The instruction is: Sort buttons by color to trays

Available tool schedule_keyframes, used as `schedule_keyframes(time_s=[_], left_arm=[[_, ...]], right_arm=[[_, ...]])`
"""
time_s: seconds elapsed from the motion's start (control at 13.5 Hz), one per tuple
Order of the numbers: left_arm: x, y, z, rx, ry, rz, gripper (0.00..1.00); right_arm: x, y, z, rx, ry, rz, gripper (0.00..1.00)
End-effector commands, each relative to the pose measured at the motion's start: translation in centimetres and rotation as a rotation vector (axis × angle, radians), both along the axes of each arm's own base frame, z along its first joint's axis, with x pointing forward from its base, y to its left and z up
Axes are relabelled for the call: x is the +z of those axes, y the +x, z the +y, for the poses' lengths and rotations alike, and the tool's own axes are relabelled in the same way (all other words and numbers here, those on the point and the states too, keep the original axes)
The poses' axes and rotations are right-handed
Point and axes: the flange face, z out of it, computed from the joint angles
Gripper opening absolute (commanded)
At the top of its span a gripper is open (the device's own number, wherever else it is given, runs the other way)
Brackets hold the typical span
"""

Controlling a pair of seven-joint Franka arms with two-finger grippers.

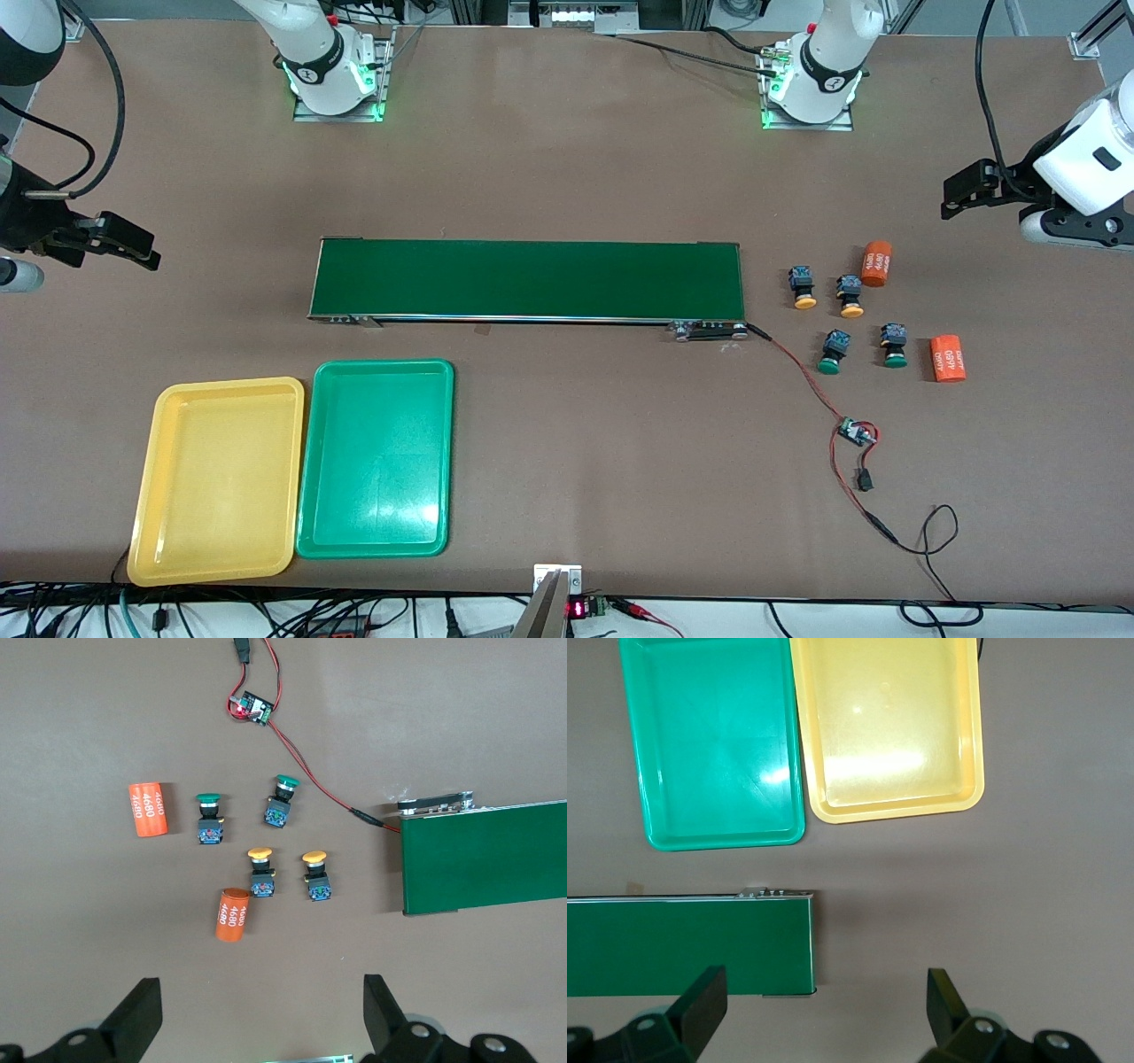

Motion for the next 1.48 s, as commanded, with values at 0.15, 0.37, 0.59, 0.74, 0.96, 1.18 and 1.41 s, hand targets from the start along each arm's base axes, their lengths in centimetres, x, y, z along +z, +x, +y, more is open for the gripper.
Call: schedule_keyframes(time_s=[0.15, 0.37, 0.59, 0.74, 0.96, 1.18, 1.41], left_arm=[[0.7, 0.3, -0.4, -0.010, 0.017, 0.001, 1.00], [0.7, 0.3, -0.4, -0.010, 0.017, 0.001, 1.00], [0.7, 0.3, -0.4, -0.010, 0.017, 0.002, 1.00], [0.7, 0.3, -0.4, -0.010, 0.015, 0.002, 1.00], [0.0, 0.5, 0.2, 0.008, 0.017, 0.019, 1.00], [-3.7, 1.9, 0.9, 0.019, 0.019, 0.103, 1.00], [-6.8, 1.2, 1.8, 0.024, 0.016, 0.278, 1.00]], right_arm=[[-0.1, 0.1, 0.2, 0.010, 0.016, -0.006, 1.00], [-0.1, 0.1, 0.2, 0.010, 0.016, -0.006, 1.00], [-0.1, 0.1, 0.4, 0.014, 0.016, -0.005, 1.00], [-0.2, 0.1, 0.2, 0.036, 0.015, -0.002, 1.00], [-0.1, 0.1, 0.0, 0.051, 0.015, -0.004, 1.00], [-0.1, 0.0, 0.1, 0.053, 0.015, 0.002, 1.00], [-0.2, 0.0, 0.1, 0.053, 0.015, 0.002, 1.00]])
